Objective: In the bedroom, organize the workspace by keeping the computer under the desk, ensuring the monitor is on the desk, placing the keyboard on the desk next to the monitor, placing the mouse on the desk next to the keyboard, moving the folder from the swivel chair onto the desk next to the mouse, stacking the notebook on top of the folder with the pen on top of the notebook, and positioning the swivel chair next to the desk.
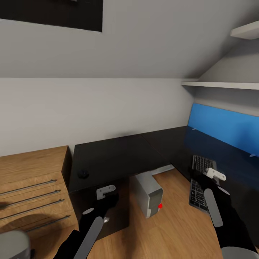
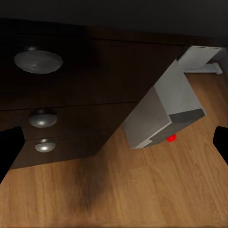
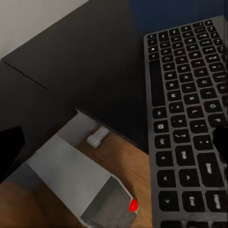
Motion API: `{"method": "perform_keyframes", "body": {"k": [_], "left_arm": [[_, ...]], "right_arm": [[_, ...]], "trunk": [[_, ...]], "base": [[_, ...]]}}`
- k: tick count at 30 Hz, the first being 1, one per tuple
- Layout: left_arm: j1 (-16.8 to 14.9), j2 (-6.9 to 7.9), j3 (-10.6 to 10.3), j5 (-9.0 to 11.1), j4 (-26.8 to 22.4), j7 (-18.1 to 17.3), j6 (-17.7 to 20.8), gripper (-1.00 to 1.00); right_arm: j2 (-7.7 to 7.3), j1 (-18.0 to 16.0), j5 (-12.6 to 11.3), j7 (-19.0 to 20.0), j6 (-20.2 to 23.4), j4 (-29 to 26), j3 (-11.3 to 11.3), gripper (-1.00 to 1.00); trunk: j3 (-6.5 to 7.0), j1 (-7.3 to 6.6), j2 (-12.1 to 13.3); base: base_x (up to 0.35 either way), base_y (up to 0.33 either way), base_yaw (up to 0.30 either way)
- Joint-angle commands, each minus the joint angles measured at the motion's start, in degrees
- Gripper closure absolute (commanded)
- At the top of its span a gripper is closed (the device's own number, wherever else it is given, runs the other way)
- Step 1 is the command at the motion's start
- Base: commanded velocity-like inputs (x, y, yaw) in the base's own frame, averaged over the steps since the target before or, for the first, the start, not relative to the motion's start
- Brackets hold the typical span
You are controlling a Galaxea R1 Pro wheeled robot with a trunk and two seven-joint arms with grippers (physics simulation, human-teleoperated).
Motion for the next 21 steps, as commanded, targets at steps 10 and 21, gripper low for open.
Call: {"method": "perform_keyframes", "body": {"k": [10, 21], "left_arm": [[0.0, 0.02, -0.1, 0.5, 0.0, 0.5, 0.1, -1.00], [0.0, 0.02, -0.1, 0.4, -0.1, 0.5, 0.0, -1.00]], "right_arm": [[0.00, 0.1, -0.6, -0.4, 0.2, 0.0, 0.0, -1.00], [0.08, 0.1, -0.6, -0.4, 0.0, 0.3, 0.1, -1.00]], "trunk": [[0.17, -0.03, 0.0], [0.25, -0.03, 0.0]], "base": [[-0.267, 0.193, -0.209], [-0.279, 0.196, -0.285]]}}
